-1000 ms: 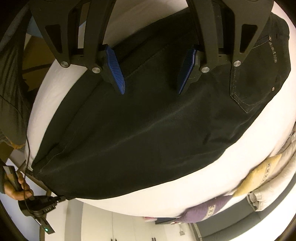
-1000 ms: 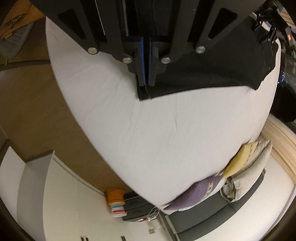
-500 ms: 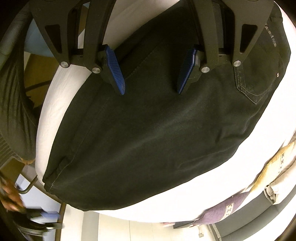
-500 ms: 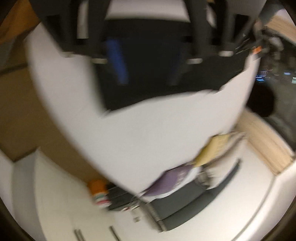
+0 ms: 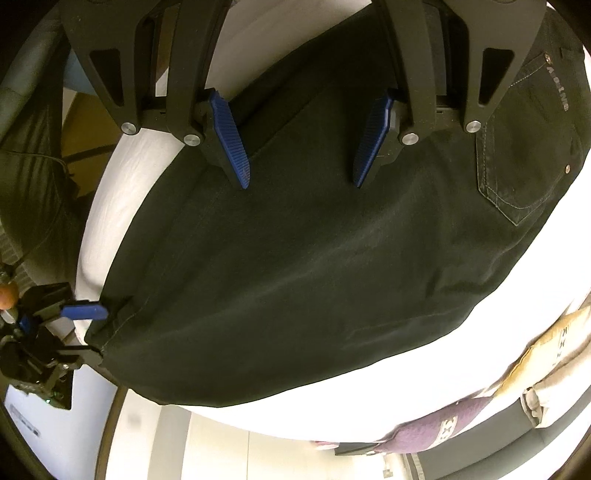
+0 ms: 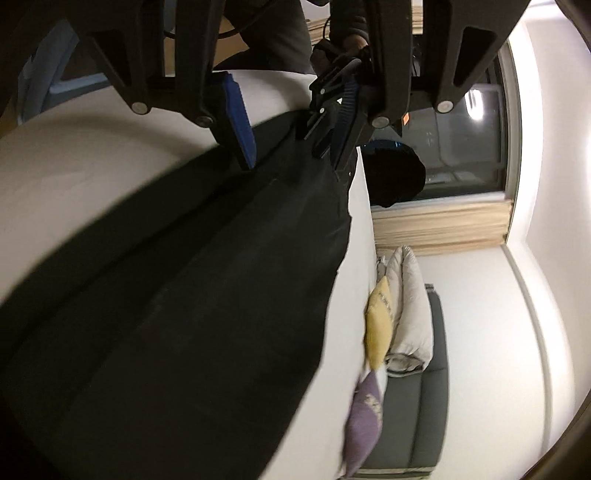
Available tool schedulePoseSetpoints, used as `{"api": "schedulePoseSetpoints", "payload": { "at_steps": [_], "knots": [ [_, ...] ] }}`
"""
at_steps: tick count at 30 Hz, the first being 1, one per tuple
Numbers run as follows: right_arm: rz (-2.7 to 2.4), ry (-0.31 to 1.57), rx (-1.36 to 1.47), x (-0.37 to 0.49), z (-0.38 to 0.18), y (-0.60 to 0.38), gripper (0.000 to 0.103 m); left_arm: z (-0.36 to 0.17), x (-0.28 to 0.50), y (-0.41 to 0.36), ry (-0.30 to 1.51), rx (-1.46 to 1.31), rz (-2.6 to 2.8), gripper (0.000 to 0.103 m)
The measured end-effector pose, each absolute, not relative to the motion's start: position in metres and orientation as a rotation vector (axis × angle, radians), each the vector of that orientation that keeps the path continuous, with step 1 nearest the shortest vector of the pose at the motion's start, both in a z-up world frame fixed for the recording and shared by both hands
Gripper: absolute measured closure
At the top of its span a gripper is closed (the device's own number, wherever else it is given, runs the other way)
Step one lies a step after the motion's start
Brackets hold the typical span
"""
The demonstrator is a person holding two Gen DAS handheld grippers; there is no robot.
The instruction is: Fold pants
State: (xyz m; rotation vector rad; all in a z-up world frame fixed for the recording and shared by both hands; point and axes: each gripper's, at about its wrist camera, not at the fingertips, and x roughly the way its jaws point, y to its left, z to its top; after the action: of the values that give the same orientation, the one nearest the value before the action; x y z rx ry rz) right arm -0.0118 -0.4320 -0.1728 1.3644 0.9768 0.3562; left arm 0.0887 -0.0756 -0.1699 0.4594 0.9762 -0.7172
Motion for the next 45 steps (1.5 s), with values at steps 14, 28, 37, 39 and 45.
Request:
{"api": "schedulePoseSetpoints", "payload": {
  "at_steps": [14, 28, 37, 39, 45],
  "knots": [
    [0.242, 0.944, 1.374, -0.014, -0.187, -0.435, 0.094, -0.169, 0.092, -0.075, 0.975, 0.461, -0.719, 0.046],
    [0.142, 0.944, 1.298, -0.040, -0.181, -0.445, 0.100, -0.166, 0.093, -0.068, 1.019, 0.527, -0.834, 0.047],
    [0.115, 0.933, 1.291, -0.041, -0.188, -0.442, 0.101, -0.164, 0.095, -0.066, 1.022, 0.521, -0.850, 0.047],
    [0.117, 0.930, 1.285, -0.040, -0.185, -0.444, 0.100, -0.163, 0.093, -0.065, 1.020, 0.530, -0.860, 0.047],
    [0.148, 1.005, 1.299, -0.046, -0.185, -0.458, 0.092, -0.145, 0.088, -0.058, 1.004, 0.525, -0.872, 0.048]
  ]
}}
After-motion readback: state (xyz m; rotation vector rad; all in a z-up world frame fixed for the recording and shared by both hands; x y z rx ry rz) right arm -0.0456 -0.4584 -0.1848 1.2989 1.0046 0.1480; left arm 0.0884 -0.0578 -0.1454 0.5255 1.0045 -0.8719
